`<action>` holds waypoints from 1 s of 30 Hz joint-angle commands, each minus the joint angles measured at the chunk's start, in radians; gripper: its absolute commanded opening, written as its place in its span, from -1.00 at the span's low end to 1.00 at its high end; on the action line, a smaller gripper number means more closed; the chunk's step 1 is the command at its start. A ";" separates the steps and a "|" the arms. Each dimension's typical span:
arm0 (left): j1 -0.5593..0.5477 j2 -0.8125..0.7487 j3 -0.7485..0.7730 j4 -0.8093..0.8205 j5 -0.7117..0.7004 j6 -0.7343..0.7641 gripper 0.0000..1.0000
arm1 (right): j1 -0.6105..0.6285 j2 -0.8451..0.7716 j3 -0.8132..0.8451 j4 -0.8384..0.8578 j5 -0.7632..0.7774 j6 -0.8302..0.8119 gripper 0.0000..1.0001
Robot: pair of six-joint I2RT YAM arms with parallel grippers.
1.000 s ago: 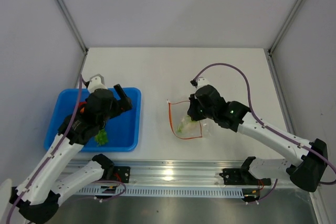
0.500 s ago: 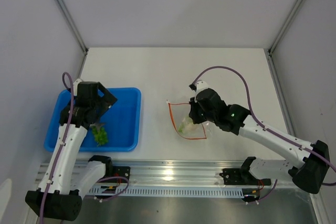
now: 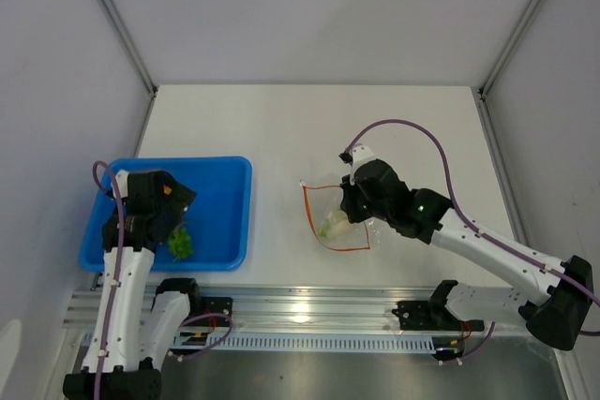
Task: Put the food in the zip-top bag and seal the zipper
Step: Pick up the fake fruit from the bin.
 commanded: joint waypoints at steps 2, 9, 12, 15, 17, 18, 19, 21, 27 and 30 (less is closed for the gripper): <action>0.052 0.005 -0.004 -0.011 0.000 -0.022 0.97 | 0.000 -0.016 -0.003 0.002 -0.002 -0.012 -1.00; 0.122 0.031 -0.033 0.009 0.024 0.017 0.96 | 0.002 -0.022 0.003 -0.006 0.001 -0.006 -1.00; 0.144 0.031 -0.030 0.037 0.040 0.037 0.93 | 0.003 -0.027 0.003 -0.006 -0.001 -0.004 -1.00; 0.147 0.037 -0.010 0.028 0.008 0.040 0.93 | 0.002 -0.022 0.004 -0.006 -0.004 -0.004 -1.00; 0.162 0.045 0.000 0.011 -0.023 0.037 0.93 | 0.002 -0.022 0.004 -0.009 -0.005 -0.004 -1.00; 0.168 0.043 0.005 0.015 -0.028 0.037 0.93 | 0.002 -0.024 0.004 -0.006 -0.005 -0.004 -1.00; 0.176 0.042 0.004 0.027 -0.028 0.038 0.93 | 0.003 -0.024 0.004 -0.004 -0.005 -0.004 -1.00; 0.190 0.032 -0.001 0.084 -0.025 0.049 0.91 | 0.002 -0.022 0.003 0.000 -0.007 -0.004 -1.00; 0.243 0.120 0.054 0.123 -0.065 0.047 0.89 | 0.002 -0.011 0.010 0.008 -0.028 0.000 -1.00; 0.299 0.164 0.068 0.164 -0.063 0.064 0.88 | 0.002 -0.016 0.009 0.013 -0.030 -0.001 -1.00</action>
